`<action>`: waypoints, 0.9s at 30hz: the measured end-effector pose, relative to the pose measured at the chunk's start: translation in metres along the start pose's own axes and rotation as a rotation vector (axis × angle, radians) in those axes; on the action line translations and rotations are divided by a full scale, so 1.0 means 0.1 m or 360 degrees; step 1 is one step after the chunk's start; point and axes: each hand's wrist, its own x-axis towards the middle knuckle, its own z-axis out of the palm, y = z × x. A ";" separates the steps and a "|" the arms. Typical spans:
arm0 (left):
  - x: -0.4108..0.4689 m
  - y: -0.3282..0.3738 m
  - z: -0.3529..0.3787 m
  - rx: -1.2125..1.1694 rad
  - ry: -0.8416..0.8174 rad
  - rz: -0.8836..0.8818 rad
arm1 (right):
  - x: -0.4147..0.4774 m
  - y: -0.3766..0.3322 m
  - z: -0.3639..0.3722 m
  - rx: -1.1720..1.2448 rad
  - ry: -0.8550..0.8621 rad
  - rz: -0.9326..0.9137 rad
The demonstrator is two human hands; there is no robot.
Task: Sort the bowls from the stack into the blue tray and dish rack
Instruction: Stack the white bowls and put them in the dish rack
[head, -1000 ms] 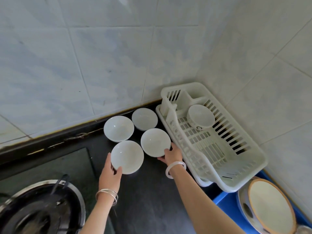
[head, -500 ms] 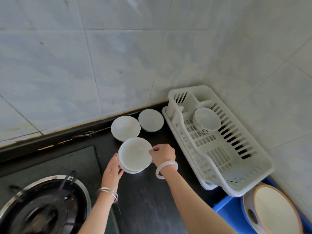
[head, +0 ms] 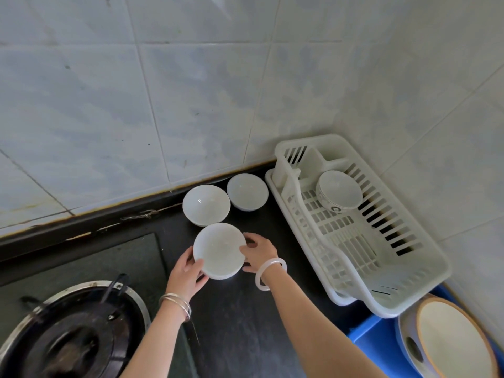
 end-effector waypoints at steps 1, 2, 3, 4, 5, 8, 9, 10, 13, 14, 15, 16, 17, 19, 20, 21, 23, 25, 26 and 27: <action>-0.01 0.03 0.01 -0.0008 0.0005 -0.0035 | -0.01 0.00 -0.01 0.0091 -0.0110 0.0056; -0.03 0.06 0.03 -0.0004 0.0011 -0.0062 | -0.01 0.00 -0.02 0.0096 -0.0171 0.0055; -0.06 0.09 0.05 0.0010 0.0011 -0.0078 | -0.01 0.00 -0.05 0.0036 -0.0190 0.0027; -0.10 0.12 0.07 0.0028 0.0000 -0.0083 | -0.01 0.01 -0.08 -0.0009 -0.0185 0.0002; -0.14 0.15 0.10 0.0040 -0.0021 -0.0077 | -0.02 0.02 -0.13 -0.0016 -0.0166 -0.0021; -0.32 0.27 0.27 0.0052 -0.0133 -0.0012 | -0.10 0.05 -0.38 0.0159 -0.0139 -0.0098; -0.39 0.33 0.36 0.0056 -0.0182 0.0016 | -0.15 0.05 -0.49 0.0226 -0.0131 -0.0144; -0.45 0.38 0.46 0.0062 -0.0235 0.0043 | -0.19 0.04 -0.62 0.0271 -0.0121 -0.0195; -0.63 0.54 0.85 0.0137 -0.0413 0.0109 | -0.33 -0.04 -1.07 0.0250 0.0023 -0.0303; -0.68 0.58 1.00 0.0176 -0.0475 0.0127 | -0.37 -0.07 -1.24 0.0230 0.0088 -0.0317; -0.72 0.61 1.16 0.0213 -0.0532 0.0147 | -0.40 -0.08 -1.41 0.0244 0.0138 -0.0322; -0.76 0.63 1.32 0.0245 -0.0581 0.0162 | -0.42 -0.09 -1.58 0.0295 0.0173 -0.0321; -0.80 0.64 1.49 0.0271 -0.0633 0.0164 | -0.44 -0.08 -1.74 0.0361 0.0210 -0.0311; -0.86 0.64 1.84 0.0337 -0.0737 0.0165 | -0.45 -0.04 -2.05 0.0435 0.0333 -0.0256; -0.86 0.62 2.02 0.0394 -0.0782 0.0178 | -0.45 -0.02 -2.18 0.0447 0.0419 -0.0229; -0.87 0.58 2.20 0.0452 -0.0822 0.0192 | -0.43 0.02 -2.31 0.0450 0.0510 -0.0208; -0.87 0.47 2.54 0.0543 -0.0878 0.0185 | -0.35 0.12 -2.56 0.0446 0.0659 -0.0161; -0.85 0.34 2.84 0.0653 -0.0888 0.0160 | -0.27 0.23 -2.77 0.0386 0.0744 -0.0089; -0.84 0.26 2.96 0.0707 -0.0882 0.0138 | -0.23 0.31 -2.86 0.0360 0.0778 -0.0039; -0.81 0.18 3.07 0.0747 -0.0879 0.0104 | -0.19 0.38 -2.93 0.0331 0.0797 0.0014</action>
